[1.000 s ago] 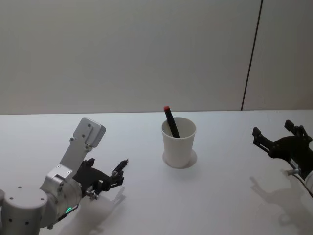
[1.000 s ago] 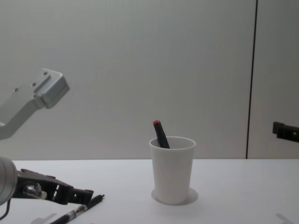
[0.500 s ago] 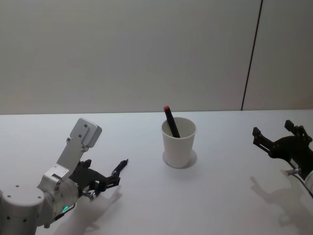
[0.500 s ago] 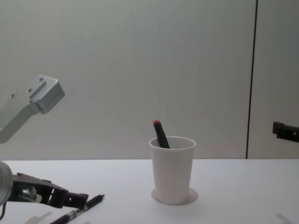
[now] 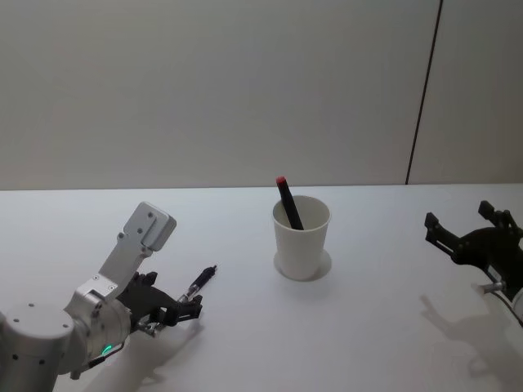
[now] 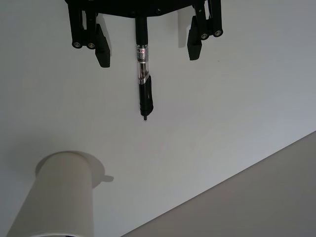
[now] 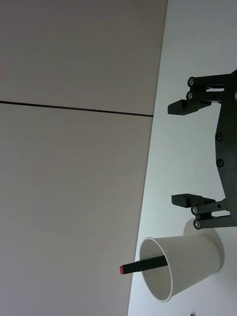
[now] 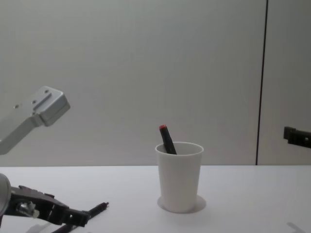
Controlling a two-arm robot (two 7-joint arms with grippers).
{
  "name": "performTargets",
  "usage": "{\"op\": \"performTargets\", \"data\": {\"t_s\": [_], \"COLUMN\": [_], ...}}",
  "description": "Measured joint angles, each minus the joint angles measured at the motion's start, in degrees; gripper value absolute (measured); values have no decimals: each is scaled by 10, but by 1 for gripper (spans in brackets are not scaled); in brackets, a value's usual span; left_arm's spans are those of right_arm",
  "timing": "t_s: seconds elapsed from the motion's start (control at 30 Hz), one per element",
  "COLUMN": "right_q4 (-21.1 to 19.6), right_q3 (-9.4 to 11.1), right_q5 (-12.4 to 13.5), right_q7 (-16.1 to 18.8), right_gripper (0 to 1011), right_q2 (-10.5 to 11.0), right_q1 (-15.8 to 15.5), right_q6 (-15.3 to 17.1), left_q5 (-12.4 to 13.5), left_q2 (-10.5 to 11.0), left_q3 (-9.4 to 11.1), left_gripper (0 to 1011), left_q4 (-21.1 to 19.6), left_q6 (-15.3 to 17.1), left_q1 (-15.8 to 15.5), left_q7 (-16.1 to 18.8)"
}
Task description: Place the pen into the pen holder.
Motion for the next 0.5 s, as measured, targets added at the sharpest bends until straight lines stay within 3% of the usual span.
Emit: {"op": "performTargets", "data": {"t_s": [0.5], "right_q4": [0], "right_q3": [0], "right_q5": [0], "right_q7": [0], "right_gripper": [1002], "right_q2": [0], "right_q1": [0], "right_q6": [0], "left_q5": [24], "left_q2": [6], "left_q3": [-2], "left_gripper": [1003], "left_q4": [14], "left_q6": [9], "left_q1": [-9], "left_q7": [-37]}}
